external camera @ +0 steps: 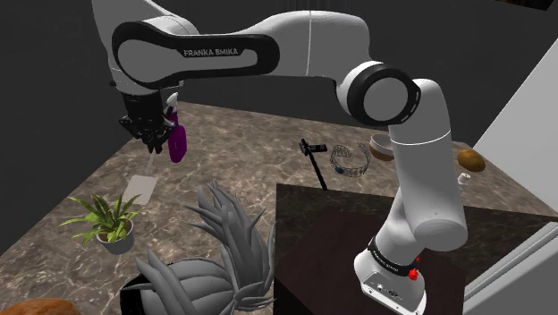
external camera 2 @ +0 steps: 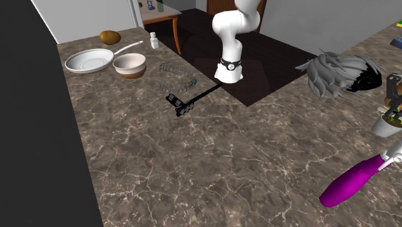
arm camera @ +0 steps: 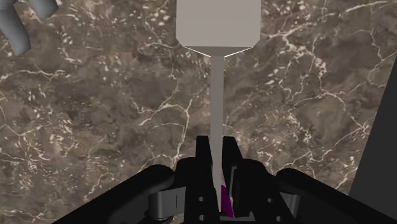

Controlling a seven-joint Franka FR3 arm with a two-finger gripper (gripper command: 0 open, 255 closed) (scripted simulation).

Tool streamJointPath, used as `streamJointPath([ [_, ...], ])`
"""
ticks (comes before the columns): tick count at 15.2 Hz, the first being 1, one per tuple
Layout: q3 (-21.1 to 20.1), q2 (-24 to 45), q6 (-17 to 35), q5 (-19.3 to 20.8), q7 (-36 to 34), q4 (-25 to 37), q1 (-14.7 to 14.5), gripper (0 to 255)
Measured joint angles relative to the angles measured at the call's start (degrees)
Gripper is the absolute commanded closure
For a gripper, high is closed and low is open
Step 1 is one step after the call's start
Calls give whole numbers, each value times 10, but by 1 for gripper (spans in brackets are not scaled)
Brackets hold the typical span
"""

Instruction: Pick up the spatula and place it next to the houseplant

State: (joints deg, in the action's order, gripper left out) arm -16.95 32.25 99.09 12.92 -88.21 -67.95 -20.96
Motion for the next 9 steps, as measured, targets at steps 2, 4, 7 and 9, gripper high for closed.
streamJointPath([
  [2,0,0,17,1,-2,-17,1,255],
  [4,1,-1,33,1,-4,-34,3,255],
  [7,1,-3,55,1,-6,-59,6,255],
  [9,2,1,69,3,-8,-69,7,255],
])
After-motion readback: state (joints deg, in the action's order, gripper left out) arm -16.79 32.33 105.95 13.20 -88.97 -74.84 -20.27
